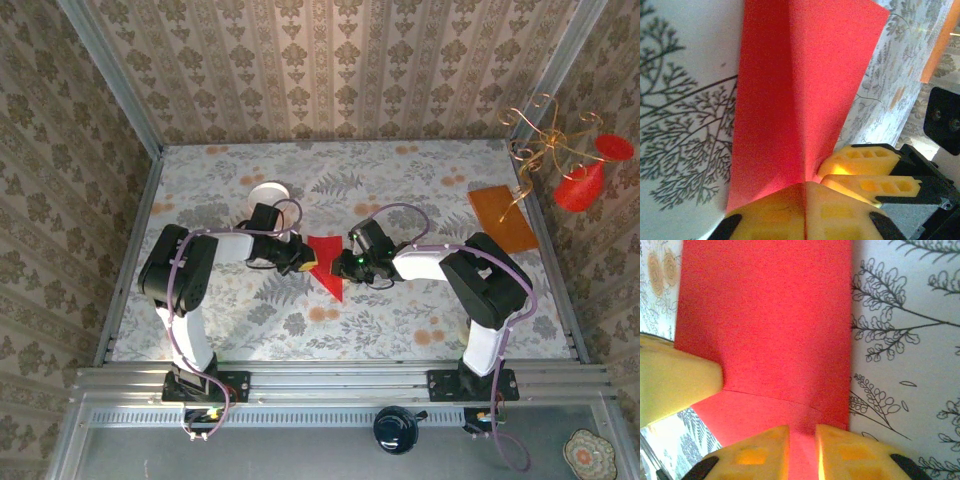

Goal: Fold a paper plane with a square sheet of paper (pick it up from the middle)
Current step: Fourth fold the wing at the center of the table.

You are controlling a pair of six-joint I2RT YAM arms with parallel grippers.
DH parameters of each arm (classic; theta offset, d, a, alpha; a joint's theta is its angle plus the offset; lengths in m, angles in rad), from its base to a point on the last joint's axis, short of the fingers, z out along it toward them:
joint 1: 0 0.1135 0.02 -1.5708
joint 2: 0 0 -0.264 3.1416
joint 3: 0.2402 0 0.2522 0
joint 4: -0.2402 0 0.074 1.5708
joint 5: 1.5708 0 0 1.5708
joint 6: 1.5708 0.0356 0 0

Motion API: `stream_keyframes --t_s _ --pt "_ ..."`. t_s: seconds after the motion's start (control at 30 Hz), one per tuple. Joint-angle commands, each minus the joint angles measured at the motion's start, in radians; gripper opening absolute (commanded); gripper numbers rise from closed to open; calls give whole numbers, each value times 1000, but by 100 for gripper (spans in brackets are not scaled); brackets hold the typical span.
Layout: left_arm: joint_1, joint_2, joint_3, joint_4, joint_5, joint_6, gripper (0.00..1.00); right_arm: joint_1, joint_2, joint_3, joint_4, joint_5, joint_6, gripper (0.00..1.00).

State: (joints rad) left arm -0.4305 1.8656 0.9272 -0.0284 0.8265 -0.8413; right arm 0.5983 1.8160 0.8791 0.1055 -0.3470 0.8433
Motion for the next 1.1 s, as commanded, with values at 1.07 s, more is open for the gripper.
stream_keyframes --t_s 1.07 --pt "-77 -103 125 -217 -297 -127 5 314 -54 104 -204 681 -422 42"
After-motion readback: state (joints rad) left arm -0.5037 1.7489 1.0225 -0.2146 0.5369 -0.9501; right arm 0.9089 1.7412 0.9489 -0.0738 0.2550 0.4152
